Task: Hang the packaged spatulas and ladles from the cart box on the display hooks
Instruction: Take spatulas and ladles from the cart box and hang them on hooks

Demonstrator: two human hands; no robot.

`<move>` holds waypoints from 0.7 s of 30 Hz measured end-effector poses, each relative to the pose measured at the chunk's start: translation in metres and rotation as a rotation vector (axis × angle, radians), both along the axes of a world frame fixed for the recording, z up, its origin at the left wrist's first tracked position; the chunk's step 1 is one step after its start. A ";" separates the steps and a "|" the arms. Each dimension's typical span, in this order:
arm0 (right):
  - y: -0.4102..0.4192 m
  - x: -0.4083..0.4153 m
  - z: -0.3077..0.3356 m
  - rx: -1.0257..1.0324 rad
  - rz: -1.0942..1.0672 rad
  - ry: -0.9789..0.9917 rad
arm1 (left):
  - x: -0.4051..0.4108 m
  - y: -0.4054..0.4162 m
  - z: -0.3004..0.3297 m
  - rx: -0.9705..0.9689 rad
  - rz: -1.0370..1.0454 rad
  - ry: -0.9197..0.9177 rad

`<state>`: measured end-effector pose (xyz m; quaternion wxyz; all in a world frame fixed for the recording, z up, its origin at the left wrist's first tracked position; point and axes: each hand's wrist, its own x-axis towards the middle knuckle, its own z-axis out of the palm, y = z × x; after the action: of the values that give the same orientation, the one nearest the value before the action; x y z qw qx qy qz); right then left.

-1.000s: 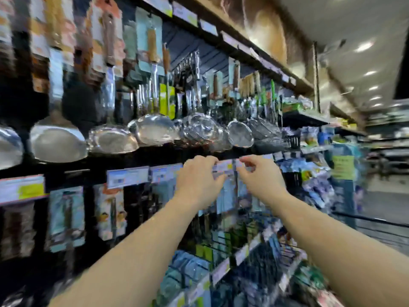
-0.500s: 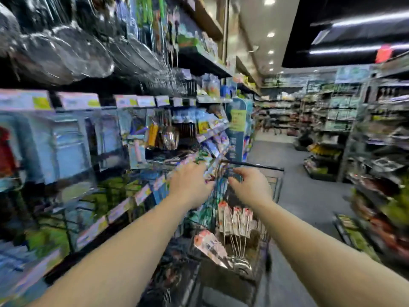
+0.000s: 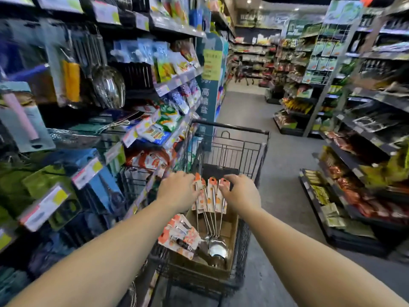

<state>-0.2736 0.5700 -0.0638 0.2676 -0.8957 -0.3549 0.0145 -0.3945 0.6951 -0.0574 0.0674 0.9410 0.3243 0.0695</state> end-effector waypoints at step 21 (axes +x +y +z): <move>0.131 0.224 -0.252 -0.376 0.071 0.563 | 0.184 0.101 -0.221 -0.435 0.307 0.236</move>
<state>-0.0499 0.7014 -0.3155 0.1845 -0.8774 -0.2890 0.3357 -0.2103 0.7965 -0.2779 0.2179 0.8459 0.4760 -0.1021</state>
